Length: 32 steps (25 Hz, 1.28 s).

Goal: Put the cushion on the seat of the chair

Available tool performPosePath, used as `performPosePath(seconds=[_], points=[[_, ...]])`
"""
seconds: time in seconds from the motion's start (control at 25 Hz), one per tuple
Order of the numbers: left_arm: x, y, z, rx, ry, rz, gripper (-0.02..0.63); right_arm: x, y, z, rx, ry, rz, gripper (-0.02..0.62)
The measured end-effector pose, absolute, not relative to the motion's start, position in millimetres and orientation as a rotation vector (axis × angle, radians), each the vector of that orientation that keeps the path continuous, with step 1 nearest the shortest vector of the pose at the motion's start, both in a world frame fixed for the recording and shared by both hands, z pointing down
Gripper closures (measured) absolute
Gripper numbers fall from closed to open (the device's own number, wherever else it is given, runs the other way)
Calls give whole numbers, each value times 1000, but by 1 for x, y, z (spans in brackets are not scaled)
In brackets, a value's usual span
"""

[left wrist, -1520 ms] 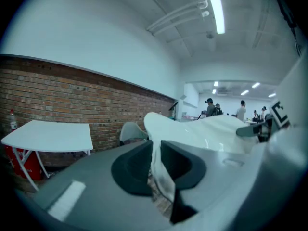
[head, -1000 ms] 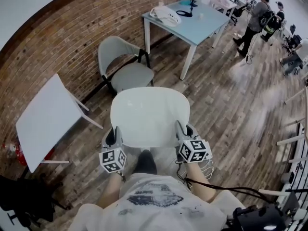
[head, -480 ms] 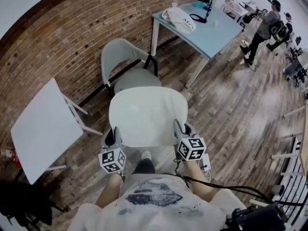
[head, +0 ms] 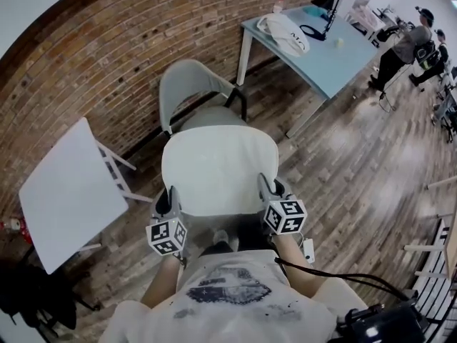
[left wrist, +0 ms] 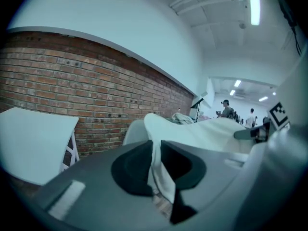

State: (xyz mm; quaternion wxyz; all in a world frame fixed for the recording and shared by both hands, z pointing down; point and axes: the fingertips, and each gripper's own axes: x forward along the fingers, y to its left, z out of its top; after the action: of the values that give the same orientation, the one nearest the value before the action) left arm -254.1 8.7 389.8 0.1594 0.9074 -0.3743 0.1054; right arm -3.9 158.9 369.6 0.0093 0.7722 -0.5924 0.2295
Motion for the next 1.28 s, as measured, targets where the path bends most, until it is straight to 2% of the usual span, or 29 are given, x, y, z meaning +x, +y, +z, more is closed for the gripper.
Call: performPosePath(seconds=[0.32, 0.84, 1.28], points=[[-201, -39, 397, 2564, -1165, 290, 561, 59, 91, 382, 2319, -1936, 706, 546], [-75, -102, 403, 2303, -1502, 324, 561, 210, -47, 392, 1948, -2177, 764, 546], [-39, -118, 413, 2118, -1700, 343, 561, 253, -125, 414, 1687, -2307, 801, 546]])
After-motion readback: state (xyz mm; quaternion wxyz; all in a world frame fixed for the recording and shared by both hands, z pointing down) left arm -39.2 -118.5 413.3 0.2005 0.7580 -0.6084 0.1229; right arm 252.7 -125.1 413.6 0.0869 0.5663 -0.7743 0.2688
